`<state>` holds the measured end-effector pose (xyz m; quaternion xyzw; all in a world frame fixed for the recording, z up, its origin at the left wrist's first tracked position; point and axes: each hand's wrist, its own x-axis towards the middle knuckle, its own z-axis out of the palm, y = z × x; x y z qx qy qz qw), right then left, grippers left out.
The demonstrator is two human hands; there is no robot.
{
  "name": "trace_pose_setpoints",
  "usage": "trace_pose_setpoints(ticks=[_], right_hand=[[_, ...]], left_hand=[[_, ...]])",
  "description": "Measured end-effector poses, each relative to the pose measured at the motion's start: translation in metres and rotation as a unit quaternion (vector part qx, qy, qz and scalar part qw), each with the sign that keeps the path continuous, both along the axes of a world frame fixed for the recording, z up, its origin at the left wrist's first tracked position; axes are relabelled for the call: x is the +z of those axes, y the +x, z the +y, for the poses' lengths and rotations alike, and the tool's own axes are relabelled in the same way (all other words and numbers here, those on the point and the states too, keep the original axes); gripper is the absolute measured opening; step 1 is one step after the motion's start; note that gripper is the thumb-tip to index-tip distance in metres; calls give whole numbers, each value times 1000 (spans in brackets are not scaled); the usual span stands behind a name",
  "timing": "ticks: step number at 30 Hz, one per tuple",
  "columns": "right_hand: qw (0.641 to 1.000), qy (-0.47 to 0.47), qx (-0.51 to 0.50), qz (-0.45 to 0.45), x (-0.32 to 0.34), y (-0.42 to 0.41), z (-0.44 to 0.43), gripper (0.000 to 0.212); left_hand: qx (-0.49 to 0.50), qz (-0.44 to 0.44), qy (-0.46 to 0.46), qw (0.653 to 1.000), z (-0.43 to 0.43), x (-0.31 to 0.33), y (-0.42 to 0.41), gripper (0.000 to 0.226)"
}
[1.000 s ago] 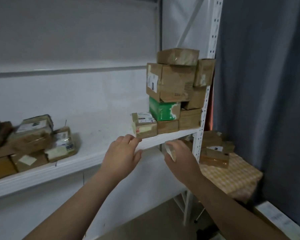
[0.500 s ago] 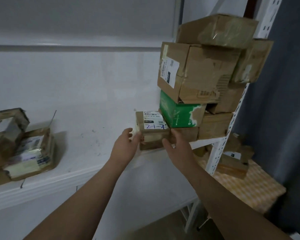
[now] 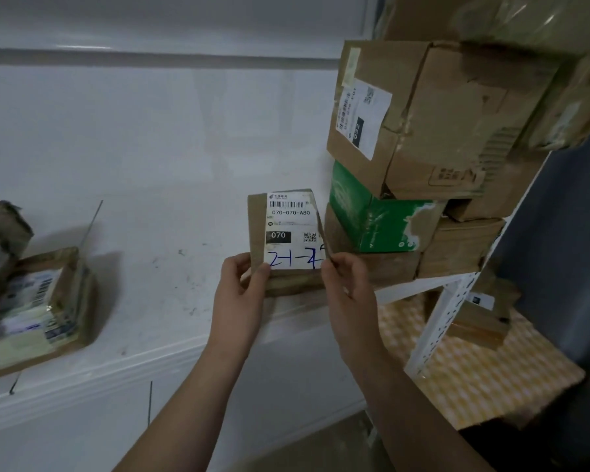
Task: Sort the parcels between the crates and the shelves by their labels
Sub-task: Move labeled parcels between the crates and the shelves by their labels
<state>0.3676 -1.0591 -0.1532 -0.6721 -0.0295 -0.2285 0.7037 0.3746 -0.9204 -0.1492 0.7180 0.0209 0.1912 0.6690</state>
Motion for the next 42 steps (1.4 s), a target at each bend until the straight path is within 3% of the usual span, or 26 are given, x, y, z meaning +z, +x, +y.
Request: trace_pose_setpoints(ticks=[5, 14, 23, 28, 31, 32, 36, 39, 42], right_hand=[[999, 18, 34, -1, -6, 5, 16, 15], [995, 10, 92, -26, 0, 7, 32, 23], [980, -19, 198, -13, 6, 2, 74, 47], [971, -32, 237, 13, 8, -5, 117, 45], [976, -5, 217, 21, 8, -6, 139, 36], [979, 0, 202, 22, 8, -6, 146, 34], [986, -15, 167, 23, 9, -8, 174, 39], [983, -81, 160, 44, 9, -7, 189, 54], [980, -141, 135, 30, 9, -3, 197, 41]], left_hand=[[-42, -70, 11, 997, 31, -7, -8, 37], [-29, -122, 10, 992, 50, -6, -14, 41], [113, -81, 59, 988, 88, 1, -51, 32], [186, -71, 168, 965, 116, 5, -80, 26], [204, -63, 264, 941, 135, 8, -89, 12], [205, -61, 314, 925, 141, 11, -91, 17], [245, -64, 550, 796, 170, 21, -96, 38], [285, -63, 594, 750, 188, 24, -99, 29], [313, -60, 611, 725, 205, 28, -102, 22]])
